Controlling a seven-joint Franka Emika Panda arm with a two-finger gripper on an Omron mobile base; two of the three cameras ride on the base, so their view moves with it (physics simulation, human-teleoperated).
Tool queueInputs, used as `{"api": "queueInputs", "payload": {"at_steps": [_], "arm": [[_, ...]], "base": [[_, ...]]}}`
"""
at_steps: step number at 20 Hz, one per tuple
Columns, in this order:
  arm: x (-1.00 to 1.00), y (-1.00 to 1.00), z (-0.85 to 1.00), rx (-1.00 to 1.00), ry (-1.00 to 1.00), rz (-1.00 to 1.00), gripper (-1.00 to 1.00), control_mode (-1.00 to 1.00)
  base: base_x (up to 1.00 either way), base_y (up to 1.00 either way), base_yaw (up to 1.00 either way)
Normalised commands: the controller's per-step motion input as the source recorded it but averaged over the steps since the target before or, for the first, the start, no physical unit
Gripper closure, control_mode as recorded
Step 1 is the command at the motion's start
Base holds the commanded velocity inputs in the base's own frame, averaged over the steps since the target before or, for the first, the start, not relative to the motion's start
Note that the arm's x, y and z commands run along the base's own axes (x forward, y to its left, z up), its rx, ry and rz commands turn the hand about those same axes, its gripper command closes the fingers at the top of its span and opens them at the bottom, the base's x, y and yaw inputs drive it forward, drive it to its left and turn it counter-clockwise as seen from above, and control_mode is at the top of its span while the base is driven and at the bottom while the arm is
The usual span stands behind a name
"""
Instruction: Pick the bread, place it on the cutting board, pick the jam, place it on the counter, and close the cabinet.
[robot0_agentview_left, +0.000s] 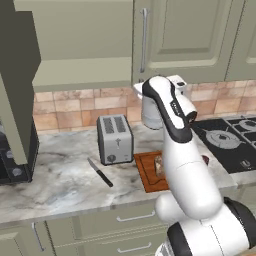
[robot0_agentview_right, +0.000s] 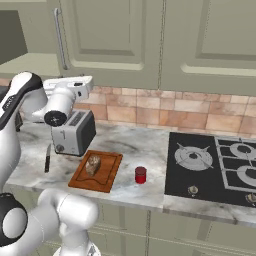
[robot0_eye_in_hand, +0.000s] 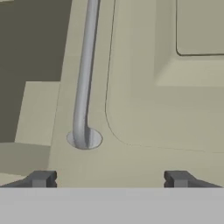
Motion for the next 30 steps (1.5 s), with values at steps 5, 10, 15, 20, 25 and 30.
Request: {"api": "queueInputs", "payload": {"at_steps": [5,10,15,20,25,30], "arm": [[-0.53,0.0,0.15,0.0,0.0,0.0,-1.0,-1.0],[-0.52,0.0,0.21,0.0,0.0,0.0,-1.0,-1.0],[-0.35,0.08,0.27,0.0,0.0,-0.03,-1.0,-1.0],[-0.37,0.11,0.31,0.0,0.01,-0.04,-1.0,-1.0],[-0.39,0.1,0.33,0.0,0.02,-0.05,-1.0,-1.0],[-0.44,0.08,0.25,0.0,0.03,-0.05,-1.0,-1.0]], "base": [[0.0,0.0,0.0],[0.0,0.0,0.0],[0.0,0.0,0.0],[0.0,0.0,0.0],[0.0,0.0,0.0],[0.0,0.0,0.0]]}}
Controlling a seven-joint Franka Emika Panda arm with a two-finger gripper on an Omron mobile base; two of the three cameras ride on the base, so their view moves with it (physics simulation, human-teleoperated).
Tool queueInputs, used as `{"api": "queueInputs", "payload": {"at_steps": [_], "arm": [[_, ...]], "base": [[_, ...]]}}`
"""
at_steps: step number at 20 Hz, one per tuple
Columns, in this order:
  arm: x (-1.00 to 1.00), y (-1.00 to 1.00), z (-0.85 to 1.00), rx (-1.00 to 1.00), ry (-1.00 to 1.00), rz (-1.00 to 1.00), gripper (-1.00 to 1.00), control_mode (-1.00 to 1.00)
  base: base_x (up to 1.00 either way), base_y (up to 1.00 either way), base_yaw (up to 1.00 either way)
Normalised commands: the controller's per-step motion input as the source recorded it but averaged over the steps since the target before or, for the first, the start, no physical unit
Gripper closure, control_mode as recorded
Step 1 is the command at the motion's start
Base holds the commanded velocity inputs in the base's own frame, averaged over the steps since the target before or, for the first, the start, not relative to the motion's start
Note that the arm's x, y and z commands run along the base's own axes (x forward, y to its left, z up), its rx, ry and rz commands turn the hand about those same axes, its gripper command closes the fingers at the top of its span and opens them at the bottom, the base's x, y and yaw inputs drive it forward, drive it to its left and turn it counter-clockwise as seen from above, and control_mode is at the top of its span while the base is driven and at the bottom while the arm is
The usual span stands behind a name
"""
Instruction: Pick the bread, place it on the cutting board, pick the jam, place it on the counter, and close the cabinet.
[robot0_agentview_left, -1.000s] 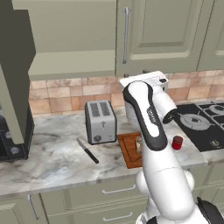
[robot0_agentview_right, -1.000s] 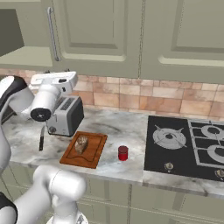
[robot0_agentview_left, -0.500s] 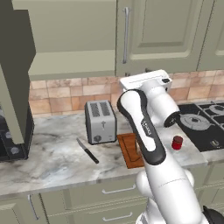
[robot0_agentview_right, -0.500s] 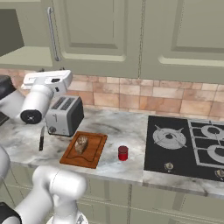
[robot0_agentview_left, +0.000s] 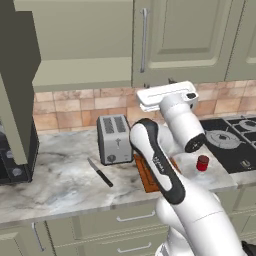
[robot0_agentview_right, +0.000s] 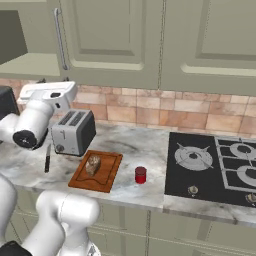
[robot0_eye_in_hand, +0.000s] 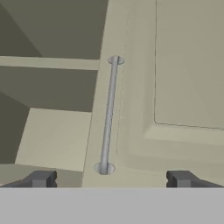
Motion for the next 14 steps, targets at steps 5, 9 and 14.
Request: {"api": "queueInputs", "payload": {"at_steps": [5,9,14], "arm": [[-0.42,0.12,0.23,0.0,0.05,-0.04,-1.0,-1.0],[-0.42,0.13,0.27,0.0,0.07,-0.05,-1.0,-1.0],[-0.41,0.13,0.31,0.0,0.09,-0.06,-1.0,-1.0]], "base": [[0.0,0.0,0.0],[0.0,0.0,0.0],[0.0,0.0,0.0]]}}
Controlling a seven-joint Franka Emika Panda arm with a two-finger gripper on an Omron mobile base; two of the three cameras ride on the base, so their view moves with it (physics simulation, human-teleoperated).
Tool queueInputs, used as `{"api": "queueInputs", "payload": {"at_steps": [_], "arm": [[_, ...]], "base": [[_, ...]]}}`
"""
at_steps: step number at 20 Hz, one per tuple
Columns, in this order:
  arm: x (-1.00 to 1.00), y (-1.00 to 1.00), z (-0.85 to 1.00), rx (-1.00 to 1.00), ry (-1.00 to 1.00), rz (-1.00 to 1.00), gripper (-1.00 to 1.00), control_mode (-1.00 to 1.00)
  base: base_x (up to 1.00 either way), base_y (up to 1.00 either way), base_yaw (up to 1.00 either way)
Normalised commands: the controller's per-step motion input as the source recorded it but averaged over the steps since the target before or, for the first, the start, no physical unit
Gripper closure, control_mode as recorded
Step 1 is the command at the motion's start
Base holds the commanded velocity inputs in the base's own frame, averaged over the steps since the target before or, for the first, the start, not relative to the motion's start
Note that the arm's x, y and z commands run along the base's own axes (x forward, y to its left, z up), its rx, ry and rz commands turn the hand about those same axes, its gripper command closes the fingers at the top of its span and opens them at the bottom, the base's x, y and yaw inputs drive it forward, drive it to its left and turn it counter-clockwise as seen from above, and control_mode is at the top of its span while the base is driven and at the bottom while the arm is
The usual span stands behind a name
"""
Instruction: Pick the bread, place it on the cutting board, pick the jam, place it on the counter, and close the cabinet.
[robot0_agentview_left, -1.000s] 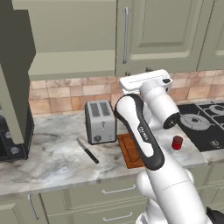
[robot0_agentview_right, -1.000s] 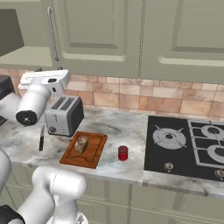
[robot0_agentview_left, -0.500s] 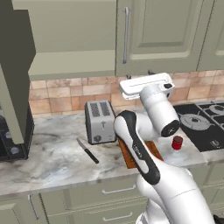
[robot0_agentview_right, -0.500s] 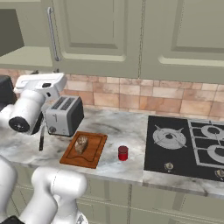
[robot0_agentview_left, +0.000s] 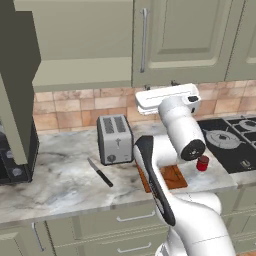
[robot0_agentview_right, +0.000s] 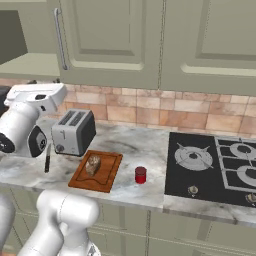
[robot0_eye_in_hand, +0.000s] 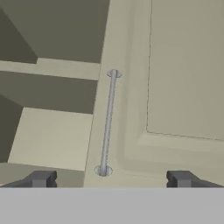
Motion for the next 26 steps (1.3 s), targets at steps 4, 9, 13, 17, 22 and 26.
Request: {"api": "queueInputs", "payload": {"at_steps": [4,9,13,17,22,26], "arm": [[-0.42,0.09,0.27,0.0,0.09,-0.05,-1.0,-1.0],[-0.46,0.06,0.25,0.0,0.07,-0.05,-1.0,-1.0],[-0.52,0.01,0.2,0.0,0.05,-0.05,-1.0,-1.0],[-0.59,0.0,0.16,0.0,0.03,-0.04,-1.0,-1.0],[-0.58,0.03,0.03,0.0,0.0,-0.02,-1.0,-1.0],[-0.43,0.16,0.0,0.0,0.0,0.0,-1.0,-1.0]], "base": [[0.0,0.0,0.0],[0.0,0.0,0.0],[0.0,0.0,0.0],[0.0,0.0,0.0],[0.0,0.0,0.0],[0.0,0.0,0.0]]}}
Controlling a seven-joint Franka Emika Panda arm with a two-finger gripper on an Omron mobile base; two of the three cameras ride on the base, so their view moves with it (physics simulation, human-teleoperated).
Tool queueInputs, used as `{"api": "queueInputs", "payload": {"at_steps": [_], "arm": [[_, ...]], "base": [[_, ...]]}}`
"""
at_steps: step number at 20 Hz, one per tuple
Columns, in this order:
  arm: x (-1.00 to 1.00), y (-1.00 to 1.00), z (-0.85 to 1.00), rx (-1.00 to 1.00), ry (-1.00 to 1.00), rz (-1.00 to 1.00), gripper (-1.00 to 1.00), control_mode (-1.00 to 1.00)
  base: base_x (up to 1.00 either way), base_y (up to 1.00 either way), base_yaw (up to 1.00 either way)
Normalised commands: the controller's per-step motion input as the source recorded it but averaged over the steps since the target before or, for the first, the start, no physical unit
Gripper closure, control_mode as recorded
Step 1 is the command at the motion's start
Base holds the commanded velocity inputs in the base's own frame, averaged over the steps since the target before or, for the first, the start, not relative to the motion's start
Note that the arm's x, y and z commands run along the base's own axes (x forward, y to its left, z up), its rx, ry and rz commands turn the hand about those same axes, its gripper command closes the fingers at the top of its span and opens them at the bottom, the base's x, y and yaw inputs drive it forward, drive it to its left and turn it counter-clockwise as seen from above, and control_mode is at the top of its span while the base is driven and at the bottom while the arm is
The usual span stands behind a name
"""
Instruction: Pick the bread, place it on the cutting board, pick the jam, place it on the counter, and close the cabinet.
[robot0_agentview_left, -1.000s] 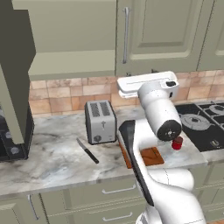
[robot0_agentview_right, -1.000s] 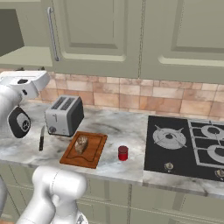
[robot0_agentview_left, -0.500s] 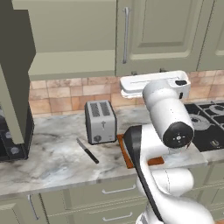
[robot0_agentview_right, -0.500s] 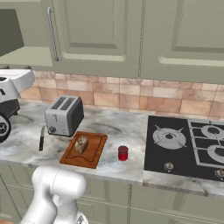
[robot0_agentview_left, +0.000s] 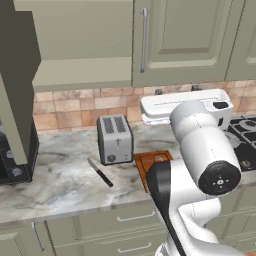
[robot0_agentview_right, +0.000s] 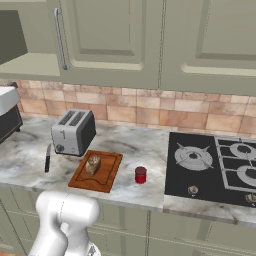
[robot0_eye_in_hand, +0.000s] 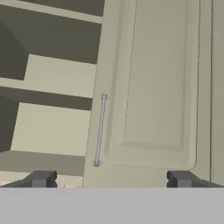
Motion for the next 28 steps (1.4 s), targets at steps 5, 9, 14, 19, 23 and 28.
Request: {"api": "queueInputs", "payload": {"at_steps": [5,9,14,19,23,28], "arm": [[-0.33,0.27,0.0,0.0,0.0,0.0,-1.0,-1.0],[-0.18,0.3,0.0,0.0,0.0,0.0,-1.0,-1.0],[-0.12,0.28,0.0,0.0,0.0,0.01,-1.0,-1.0],[-0.17,0.27,0.0,0.0,0.0,0.01,-1.0,-1.0],[-0.19,0.25,0.0,0.0,0.01,0.01,-1.0,-1.0],[-0.16,0.28,0.0,0.0,0.01,0.0,-1.0,-1.0]], "base": [[0.0,0.0,0.0],[0.0,0.0,0.0],[0.0,0.0,0.0],[0.0,0.0,0.0],[0.0,0.0,0.0],[0.0,0.0,0.0]]}}
